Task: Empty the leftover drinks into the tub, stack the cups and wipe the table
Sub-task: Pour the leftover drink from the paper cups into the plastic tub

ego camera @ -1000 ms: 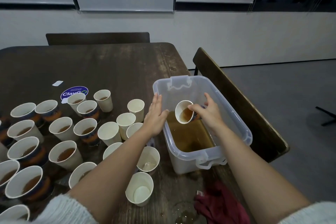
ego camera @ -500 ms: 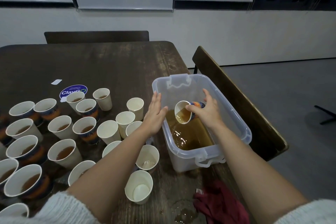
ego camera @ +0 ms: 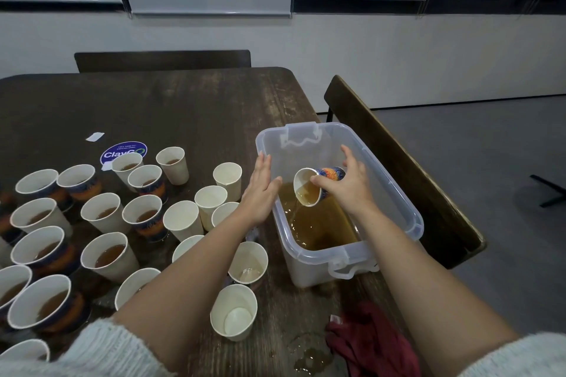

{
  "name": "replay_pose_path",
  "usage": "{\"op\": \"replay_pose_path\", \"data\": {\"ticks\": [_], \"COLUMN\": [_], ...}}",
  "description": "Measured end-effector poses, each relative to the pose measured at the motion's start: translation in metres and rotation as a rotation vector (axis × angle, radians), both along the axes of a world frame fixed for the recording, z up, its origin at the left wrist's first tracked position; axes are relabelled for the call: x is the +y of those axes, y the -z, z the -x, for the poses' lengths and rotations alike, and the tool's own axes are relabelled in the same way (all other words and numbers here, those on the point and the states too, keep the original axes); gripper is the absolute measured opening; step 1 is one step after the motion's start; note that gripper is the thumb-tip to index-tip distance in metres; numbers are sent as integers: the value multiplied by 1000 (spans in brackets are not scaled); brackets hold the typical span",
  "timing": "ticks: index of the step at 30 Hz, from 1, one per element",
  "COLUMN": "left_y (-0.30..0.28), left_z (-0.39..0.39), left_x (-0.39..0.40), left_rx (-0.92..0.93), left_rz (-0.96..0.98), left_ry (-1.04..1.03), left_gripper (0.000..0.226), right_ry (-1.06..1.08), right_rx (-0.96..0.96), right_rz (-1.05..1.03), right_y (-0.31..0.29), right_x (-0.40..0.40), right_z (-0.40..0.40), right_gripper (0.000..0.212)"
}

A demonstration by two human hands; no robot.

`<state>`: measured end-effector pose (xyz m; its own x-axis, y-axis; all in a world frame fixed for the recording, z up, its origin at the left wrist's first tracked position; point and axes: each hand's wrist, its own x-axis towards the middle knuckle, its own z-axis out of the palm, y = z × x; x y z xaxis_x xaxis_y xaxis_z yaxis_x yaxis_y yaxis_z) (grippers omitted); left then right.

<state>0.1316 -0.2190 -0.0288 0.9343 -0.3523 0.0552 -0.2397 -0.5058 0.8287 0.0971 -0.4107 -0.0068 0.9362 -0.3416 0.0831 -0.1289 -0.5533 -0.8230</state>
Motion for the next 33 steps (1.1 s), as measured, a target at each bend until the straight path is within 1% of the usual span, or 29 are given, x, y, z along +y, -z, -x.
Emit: {"op": "replay_pose_path", "data": {"ticks": [22, 33], "left_y": [1, 1], "left_z": [0, 0], "left_x": [-1, -1], "left_rx": [-2, 2], "left_rz": [3, 10], "left_ry": [-7, -17], "left_gripper": [59, 60], "right_ry": [0, 3], "right_rx": [-67, -96], "right_rz": [75, 146], "right_y": [0, -2], "right_x": [3, 5], "right_z": [1, 2], "right_gripper": [100, 98]}}
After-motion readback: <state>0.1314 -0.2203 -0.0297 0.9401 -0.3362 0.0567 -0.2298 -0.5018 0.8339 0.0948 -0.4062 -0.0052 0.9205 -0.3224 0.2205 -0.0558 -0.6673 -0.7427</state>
